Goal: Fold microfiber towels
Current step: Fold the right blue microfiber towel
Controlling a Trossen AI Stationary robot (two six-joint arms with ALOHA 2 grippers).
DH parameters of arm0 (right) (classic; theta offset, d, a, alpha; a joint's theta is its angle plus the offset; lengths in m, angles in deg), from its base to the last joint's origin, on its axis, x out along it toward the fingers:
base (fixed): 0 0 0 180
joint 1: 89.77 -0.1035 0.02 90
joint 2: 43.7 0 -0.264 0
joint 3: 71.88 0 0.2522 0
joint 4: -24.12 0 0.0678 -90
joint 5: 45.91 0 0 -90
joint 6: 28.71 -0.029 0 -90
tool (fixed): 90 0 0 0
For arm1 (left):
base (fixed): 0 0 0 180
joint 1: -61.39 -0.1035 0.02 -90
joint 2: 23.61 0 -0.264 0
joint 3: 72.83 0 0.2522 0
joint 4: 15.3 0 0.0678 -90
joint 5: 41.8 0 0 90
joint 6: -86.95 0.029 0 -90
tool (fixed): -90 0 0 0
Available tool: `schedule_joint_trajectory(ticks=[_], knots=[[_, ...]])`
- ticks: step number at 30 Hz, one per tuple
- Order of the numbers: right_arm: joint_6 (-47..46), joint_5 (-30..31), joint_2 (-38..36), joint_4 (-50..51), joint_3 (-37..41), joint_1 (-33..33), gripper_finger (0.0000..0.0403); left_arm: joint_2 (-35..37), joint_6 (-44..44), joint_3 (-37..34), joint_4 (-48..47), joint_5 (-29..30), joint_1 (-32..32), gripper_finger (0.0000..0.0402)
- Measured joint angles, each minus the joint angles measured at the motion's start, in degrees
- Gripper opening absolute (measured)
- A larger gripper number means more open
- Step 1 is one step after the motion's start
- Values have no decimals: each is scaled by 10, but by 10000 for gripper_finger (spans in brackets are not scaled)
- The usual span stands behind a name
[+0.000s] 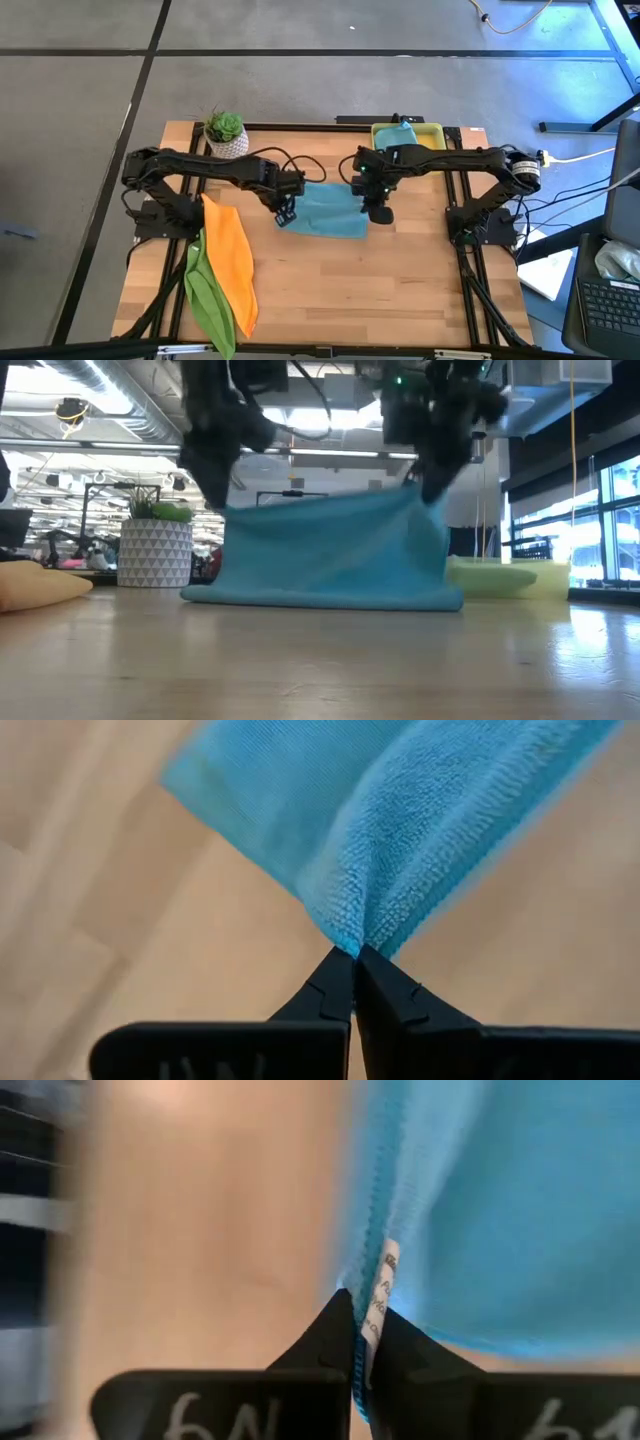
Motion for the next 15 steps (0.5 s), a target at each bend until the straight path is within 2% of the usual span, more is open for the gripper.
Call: schedule_joint_trajectory(ticks=[2,5,9,15], knots=[[-28,-76,-2,-1,-11,-1,12,15,-14,0,-18,-42,6,0],[-72,-130,-2,-2,-15,-6,12,39,-39,0,-29,-110,18,0],[-86,-142,-2,-4,-1,-34,12,55,-95,0,-20,-177,45,0],[-91,-135,-2,-37,26,-87,12,51,-154,0,-2,-188,107,0]])
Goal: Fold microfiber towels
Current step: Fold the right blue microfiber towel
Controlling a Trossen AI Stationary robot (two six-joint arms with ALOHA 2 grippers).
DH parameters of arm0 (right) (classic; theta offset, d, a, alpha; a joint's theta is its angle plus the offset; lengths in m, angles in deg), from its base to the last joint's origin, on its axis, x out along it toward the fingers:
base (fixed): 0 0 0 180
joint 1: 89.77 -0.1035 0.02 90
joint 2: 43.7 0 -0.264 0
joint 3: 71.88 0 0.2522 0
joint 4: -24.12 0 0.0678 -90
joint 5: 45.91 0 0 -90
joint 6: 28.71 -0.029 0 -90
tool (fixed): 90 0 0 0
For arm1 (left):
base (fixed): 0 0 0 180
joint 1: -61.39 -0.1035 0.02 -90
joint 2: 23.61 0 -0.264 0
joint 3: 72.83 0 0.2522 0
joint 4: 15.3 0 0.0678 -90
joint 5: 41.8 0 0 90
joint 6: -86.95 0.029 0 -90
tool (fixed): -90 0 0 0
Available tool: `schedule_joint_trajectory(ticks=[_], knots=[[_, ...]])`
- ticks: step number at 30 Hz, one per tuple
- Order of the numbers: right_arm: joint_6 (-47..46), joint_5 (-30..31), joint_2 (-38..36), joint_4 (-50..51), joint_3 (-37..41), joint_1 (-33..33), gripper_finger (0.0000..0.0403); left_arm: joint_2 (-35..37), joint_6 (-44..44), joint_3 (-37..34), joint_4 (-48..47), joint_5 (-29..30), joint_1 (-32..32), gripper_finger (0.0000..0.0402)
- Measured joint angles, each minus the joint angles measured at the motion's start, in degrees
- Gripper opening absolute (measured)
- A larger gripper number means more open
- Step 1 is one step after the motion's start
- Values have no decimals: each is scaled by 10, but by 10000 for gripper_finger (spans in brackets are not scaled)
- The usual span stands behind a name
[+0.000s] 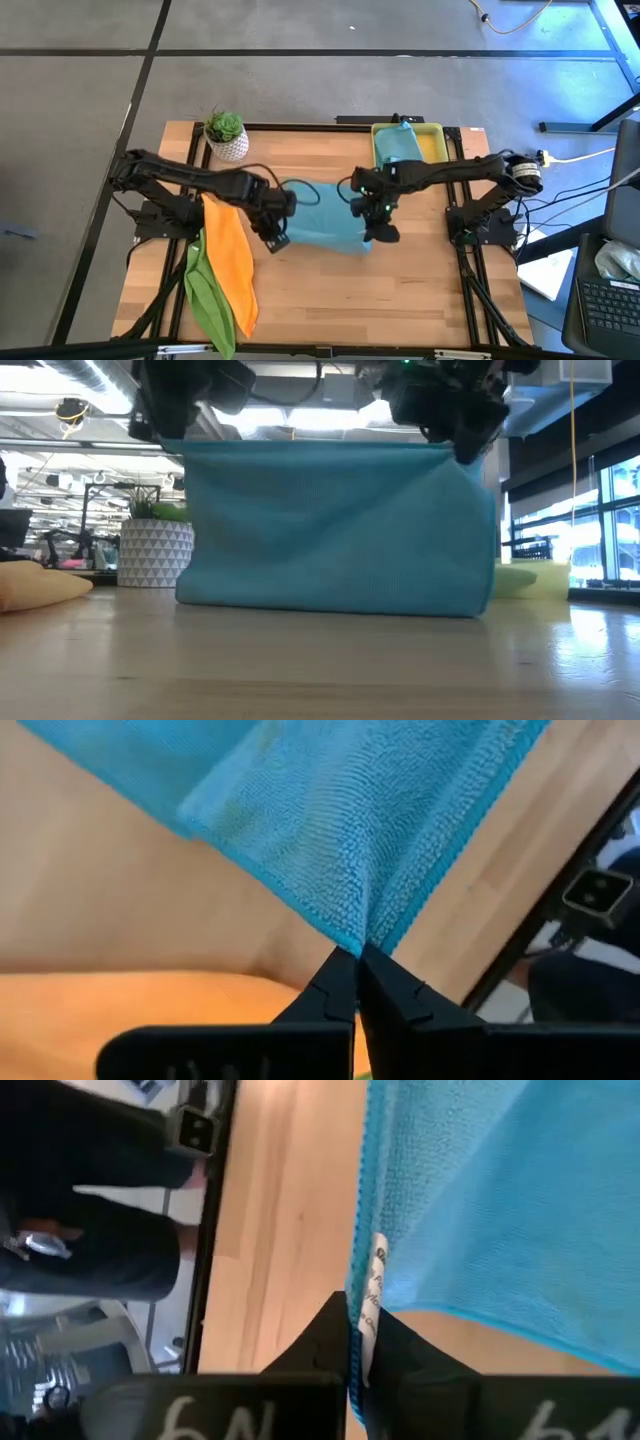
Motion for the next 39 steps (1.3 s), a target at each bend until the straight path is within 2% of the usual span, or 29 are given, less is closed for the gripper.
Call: schedule_joint_trajectory(ticks=[4,9,11,16,19,24,29,39], knots=[[-1,11,0,-26,3,-24,12,0,-52,0,-1,-20,31,0],[-14,28,0,-31,3,-22,12,4,-104,1,1,-113,40,0],[-14,20,0,-31,3,-16,12,10,-101,1,2,-117,40,0],[4,48,0,-24,4,3,12,9,-34,0,-15,-14,7,0],[26,104,0,-15,4,15,12,4,18,-3,-19,63,-24,0],[64,219,0,-14,4,40,12,5,105,-29,-9,138,-85,0],[84,269,0,-20,4,75,12,5,164,-77,44,150,-139,0],[103,280,0,-39,5,124,12,5,184,-148,142,168,-178,0]])
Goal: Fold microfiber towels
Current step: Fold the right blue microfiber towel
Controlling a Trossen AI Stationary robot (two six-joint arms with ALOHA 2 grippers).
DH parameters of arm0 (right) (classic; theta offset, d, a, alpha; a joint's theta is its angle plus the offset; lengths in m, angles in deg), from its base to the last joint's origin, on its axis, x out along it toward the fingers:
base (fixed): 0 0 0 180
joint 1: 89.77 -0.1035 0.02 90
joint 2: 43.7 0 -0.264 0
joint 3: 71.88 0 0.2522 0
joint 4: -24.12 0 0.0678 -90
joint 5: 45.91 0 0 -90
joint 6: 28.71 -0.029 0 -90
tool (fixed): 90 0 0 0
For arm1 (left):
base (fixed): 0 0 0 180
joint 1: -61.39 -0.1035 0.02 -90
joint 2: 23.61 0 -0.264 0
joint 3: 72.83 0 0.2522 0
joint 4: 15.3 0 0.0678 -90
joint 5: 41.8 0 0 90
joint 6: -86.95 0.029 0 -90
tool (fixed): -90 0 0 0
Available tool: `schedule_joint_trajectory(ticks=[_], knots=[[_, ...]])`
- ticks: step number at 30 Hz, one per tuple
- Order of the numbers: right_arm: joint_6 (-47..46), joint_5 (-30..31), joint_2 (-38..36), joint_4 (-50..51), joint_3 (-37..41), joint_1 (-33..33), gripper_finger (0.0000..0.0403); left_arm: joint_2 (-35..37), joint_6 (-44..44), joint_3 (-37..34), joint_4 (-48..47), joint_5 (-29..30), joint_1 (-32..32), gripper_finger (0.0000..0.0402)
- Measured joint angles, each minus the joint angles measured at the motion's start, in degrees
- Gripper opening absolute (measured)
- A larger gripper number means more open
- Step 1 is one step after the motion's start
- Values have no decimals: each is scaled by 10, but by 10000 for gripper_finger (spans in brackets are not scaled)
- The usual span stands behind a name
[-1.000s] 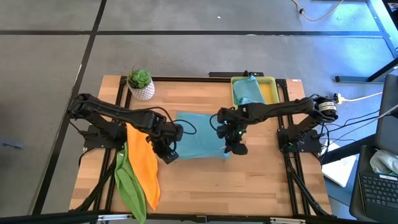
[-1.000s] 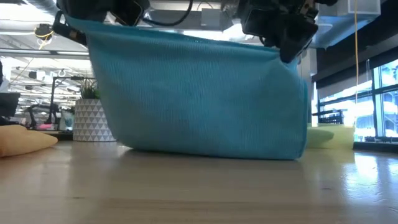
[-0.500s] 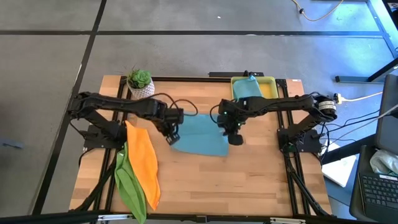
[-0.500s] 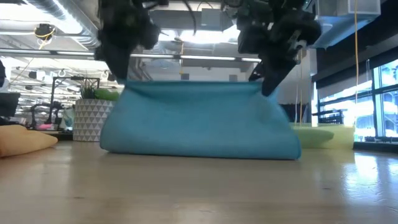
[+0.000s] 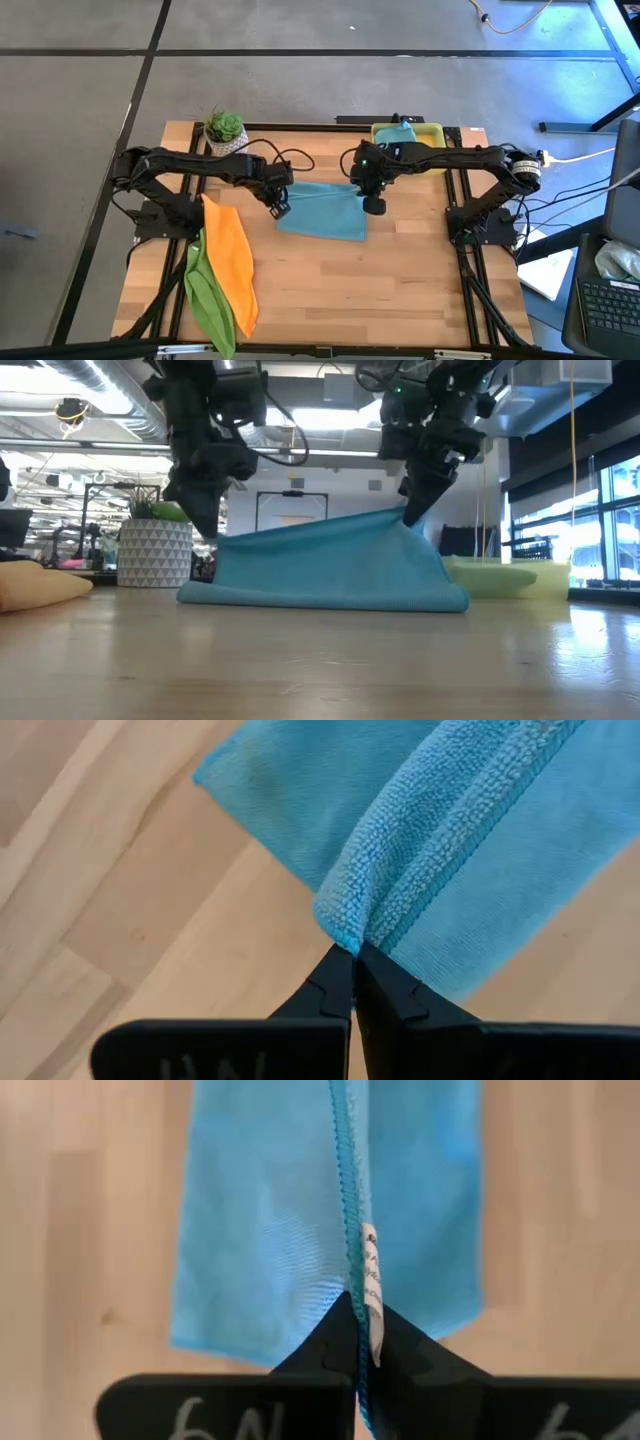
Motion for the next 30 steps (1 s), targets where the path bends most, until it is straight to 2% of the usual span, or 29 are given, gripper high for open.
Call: schedule_joint_trajectory(ticks=[14,19,26,30], knots=[[-14,2,0,-44,59,15,20,0,21,-8,52,15,-35,6],[-27,7,0,-59,59,15,61,0,21,-8,30,23,-55,38],[-42,54,0,-75,59,15,143,0,48,-8,29,20,-72,86],[-42,74,0,-72,59,15,171,0,48,-8,30,23,-80,99]])
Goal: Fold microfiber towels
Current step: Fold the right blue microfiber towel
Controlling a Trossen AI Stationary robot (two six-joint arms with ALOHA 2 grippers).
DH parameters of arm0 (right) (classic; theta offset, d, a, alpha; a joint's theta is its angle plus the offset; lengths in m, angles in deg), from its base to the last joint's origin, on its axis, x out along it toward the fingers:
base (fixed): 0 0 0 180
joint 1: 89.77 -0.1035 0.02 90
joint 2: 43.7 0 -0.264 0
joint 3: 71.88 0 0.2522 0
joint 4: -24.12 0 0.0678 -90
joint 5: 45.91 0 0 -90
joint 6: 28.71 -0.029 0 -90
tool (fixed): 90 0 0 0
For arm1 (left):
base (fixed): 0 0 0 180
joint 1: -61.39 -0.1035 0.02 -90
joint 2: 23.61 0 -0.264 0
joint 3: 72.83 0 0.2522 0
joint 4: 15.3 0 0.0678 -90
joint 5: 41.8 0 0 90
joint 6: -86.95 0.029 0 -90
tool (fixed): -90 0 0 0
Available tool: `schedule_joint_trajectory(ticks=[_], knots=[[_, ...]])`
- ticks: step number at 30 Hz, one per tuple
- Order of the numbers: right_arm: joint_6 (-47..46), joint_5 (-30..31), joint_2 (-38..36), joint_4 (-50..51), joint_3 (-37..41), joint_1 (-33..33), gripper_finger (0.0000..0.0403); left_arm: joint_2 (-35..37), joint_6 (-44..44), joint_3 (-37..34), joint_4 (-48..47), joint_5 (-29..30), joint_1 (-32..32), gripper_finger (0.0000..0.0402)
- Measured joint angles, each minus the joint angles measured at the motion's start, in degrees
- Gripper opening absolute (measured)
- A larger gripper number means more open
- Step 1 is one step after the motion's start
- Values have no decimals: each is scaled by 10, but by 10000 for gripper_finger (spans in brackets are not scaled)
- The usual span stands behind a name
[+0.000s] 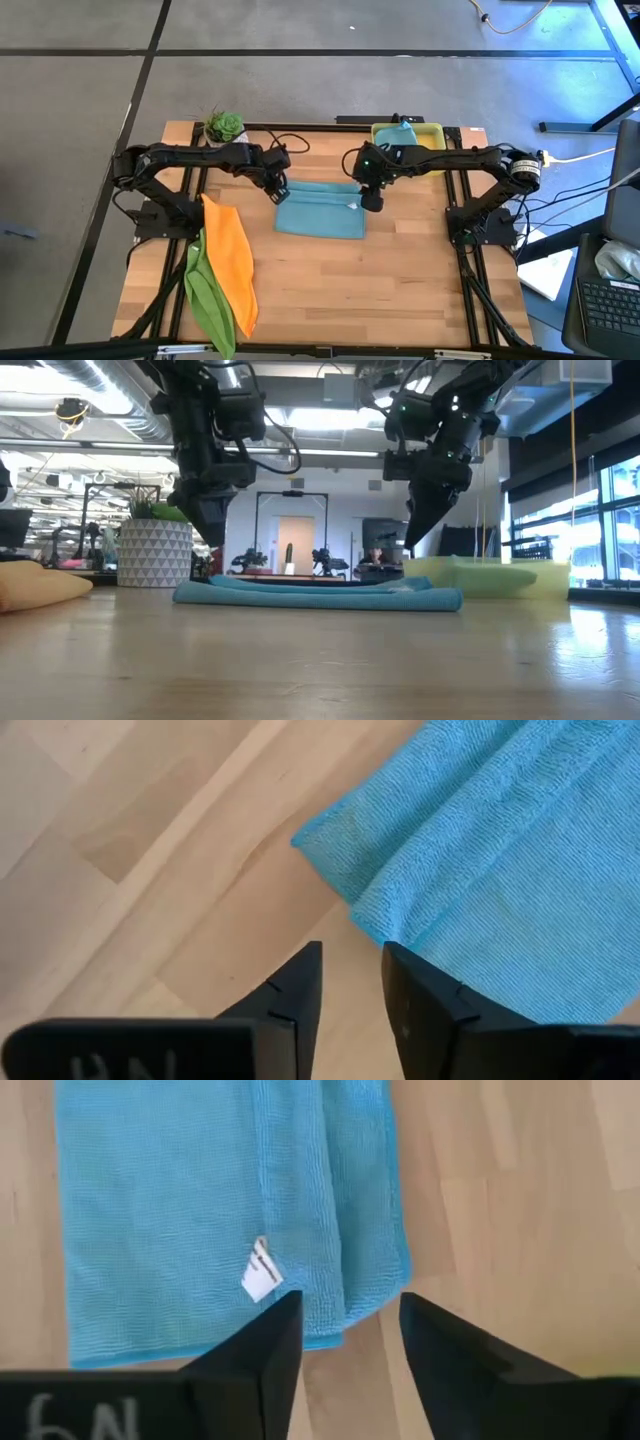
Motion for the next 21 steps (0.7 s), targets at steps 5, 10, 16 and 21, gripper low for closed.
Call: schedule_joint_trajectory(ticks=[5,10,16,21], knots=[[-18,-25,0,17,0,0,176,9,12,0,-2,-36,2,100],[-63,-184,0,13,0,0,176,10,53,0,2,-176,21,100],[-81,-278,0,10,0,-20,176,10,118,0,2,-228,76,99],[-33,-274,0,8,0,-62,172,11,215,0,17,-206,148,97]])
